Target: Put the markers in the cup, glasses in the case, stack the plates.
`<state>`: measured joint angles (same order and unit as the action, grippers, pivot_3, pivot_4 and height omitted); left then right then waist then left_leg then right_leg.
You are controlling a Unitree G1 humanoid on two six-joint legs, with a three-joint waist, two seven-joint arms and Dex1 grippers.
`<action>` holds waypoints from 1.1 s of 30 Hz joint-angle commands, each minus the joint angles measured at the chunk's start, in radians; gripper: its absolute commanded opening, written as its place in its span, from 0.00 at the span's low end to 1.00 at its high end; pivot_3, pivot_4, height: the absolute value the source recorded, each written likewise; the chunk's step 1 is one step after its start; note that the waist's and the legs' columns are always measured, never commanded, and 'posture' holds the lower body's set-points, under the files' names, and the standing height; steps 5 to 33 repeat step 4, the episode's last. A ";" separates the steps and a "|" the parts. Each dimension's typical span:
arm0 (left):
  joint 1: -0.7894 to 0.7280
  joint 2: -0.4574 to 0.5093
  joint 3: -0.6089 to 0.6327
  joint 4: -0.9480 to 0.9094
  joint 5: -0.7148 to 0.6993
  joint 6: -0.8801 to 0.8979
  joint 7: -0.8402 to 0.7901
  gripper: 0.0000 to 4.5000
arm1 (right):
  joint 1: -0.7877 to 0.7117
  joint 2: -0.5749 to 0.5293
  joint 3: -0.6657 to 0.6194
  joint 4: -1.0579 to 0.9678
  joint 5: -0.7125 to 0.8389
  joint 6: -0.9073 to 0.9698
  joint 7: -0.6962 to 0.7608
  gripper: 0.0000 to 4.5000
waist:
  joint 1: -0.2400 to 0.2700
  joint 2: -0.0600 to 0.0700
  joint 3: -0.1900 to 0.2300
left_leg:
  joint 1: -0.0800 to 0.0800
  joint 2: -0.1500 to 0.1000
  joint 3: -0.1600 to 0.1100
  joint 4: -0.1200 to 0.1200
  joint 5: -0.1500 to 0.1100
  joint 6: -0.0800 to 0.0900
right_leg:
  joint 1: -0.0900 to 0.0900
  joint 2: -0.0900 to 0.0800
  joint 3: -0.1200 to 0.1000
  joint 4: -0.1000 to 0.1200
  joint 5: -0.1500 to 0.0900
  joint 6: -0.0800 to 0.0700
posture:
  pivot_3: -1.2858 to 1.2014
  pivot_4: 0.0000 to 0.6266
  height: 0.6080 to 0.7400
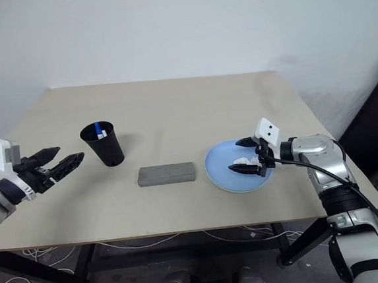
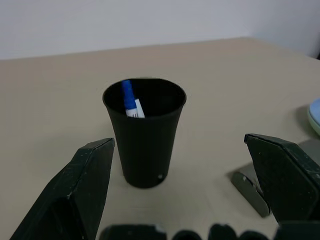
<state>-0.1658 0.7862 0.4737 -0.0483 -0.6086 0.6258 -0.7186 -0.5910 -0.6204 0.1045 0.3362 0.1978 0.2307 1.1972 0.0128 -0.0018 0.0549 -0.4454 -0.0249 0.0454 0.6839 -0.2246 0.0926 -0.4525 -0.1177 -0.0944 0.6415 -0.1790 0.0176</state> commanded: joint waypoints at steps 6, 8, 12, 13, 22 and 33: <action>0.044 -0.046 0.037 -0.122 -0.043 0.031 0.046 0.98 | -0.028 -0.003 -0.023 -0.030 0.025 0.020 0.006 1.00 | -0.001 0.001 0.000 | 0.000 0.000 0.001 -0.002 0.000 0.000 | -0.002 0.000 0.002 0.000 0.000 0.000 | 0.52 0.00 0.71; 0.044 -0.046 0.037 -0.122 -0.043 0.031 0.046 0.98 | -0.028 -0.003 -0.023 -0.030 0.025 0.020 0.006 1.00 | -0.001 0.001 0.000 | 0.000 0.000 0.001 -0.002 0.000 0.000 | -0.002 0.000 0.002 0.000 0.000 0.000 | 0.52 0.00 0.71; 0.044 -0.046 0.037 -0.122 -0.043 0.031 0.046 0.98 | -0.028 -0.003 -0.023 -0.030 0.025 0.020 0.006 1.00 | -0.001 0.001 0.000 | 0.000 0.000 0.001 -0.002 0.000 0.000 | -0.002 0.000 0.002 0.000 0.000 0.000 | 0.52 0.00 0.71; 0.044 -0.046 0.037 -0.122 -0.043 0.031 0.046 0.98 | -0.028 -0.003 -0.023 -0.030 0.025 0.020 0.006 1.00 | -0.001 0.001 0.000 | 0.000 0.000 0.001 -0.002 0.000 0.000 | -0.002 0.000 0.002 0.000 0.000 0.000 | 0.52 0.00 0.71; 0.044 -0.046 0.037 -0.122 -0.043 0.031 0.046 0.98 | -0.028 -0.003 -0.023 -0.030 0.025 0.020 0.006 1.00 | -0.001 0.001 0.000 | 0.000 0.000 0.001 -0.002 0.000 0.000 | -0.002 0.000 0.002 0.000 0.000 0.000 | 0.52 0.00 0.71; 0.044 -0.046 0.037 -0.122 -0.043 0.031 0.046 0.98 | -0.028 -0.003 -0.023 -0.030 0.025 0.020 0.006 1.00 | -0.001 0.001 0.000 | 0.000 0.000 0.001 -0.002 0.000 0.000 | -0.002 0.000 0.002 0.000 0.000 0.000 | 0.52 0.00 0.71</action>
